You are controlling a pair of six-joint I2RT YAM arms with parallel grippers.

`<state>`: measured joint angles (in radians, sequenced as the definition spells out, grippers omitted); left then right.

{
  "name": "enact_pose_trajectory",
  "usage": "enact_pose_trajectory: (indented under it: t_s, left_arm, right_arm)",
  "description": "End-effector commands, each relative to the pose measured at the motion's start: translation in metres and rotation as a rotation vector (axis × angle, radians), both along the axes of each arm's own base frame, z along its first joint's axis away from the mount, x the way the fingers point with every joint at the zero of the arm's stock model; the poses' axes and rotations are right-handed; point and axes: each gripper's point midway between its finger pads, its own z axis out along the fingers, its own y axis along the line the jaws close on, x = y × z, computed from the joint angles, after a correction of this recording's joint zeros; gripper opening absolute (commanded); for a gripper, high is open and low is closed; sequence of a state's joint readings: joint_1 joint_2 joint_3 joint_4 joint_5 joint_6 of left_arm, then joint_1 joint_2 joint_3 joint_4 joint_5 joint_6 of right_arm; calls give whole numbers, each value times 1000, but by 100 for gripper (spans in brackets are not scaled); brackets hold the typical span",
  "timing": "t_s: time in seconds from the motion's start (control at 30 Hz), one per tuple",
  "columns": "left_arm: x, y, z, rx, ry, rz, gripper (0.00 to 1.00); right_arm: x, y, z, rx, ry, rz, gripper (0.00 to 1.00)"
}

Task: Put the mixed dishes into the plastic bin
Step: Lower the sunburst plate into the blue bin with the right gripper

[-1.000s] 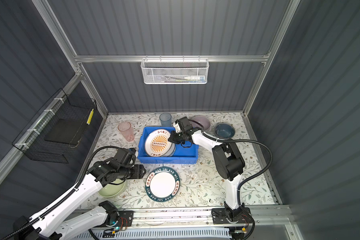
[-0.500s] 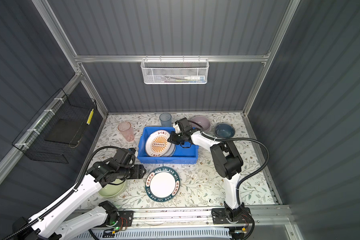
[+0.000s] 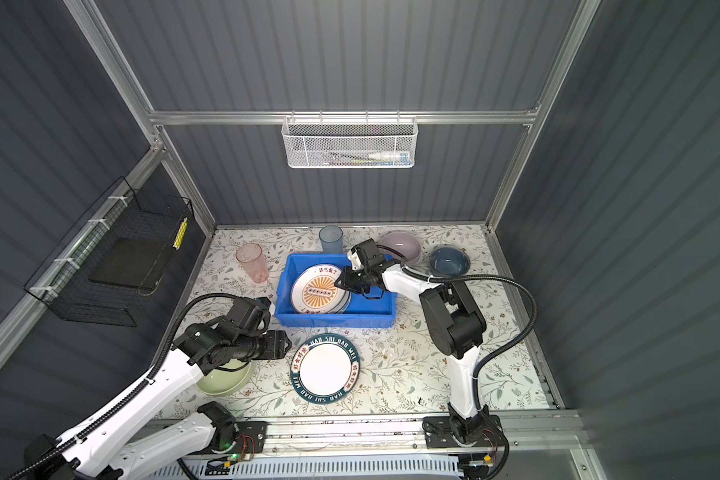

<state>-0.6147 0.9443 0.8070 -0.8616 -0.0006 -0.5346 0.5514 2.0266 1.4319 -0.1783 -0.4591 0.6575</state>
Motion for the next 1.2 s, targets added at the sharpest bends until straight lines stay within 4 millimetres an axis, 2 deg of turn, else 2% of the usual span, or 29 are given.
enact_pose_trajectory:
  t_s: [0.0, 0.2, 0.6, 1.17]
  left_arm:
    - [-2, 0, 7, 3, -3, -10, 72]
    - [-1, -1, 4, 7, 4, -12, 72]
    - [-3, -3, -5, -3, 27, -8, 72]
    - [-6, -6, -9, -19, 45, -17, 72]
  right_arm:
    - [-2, -6, 1, -36, -12, 6, 36]
    - [-4, -13, 1, -80, -14, 5, 42]
    - [-9, -16, -1, -89, -2, 5, 46]
    - [-6, -21, 9, -101, -28, -26, 55]
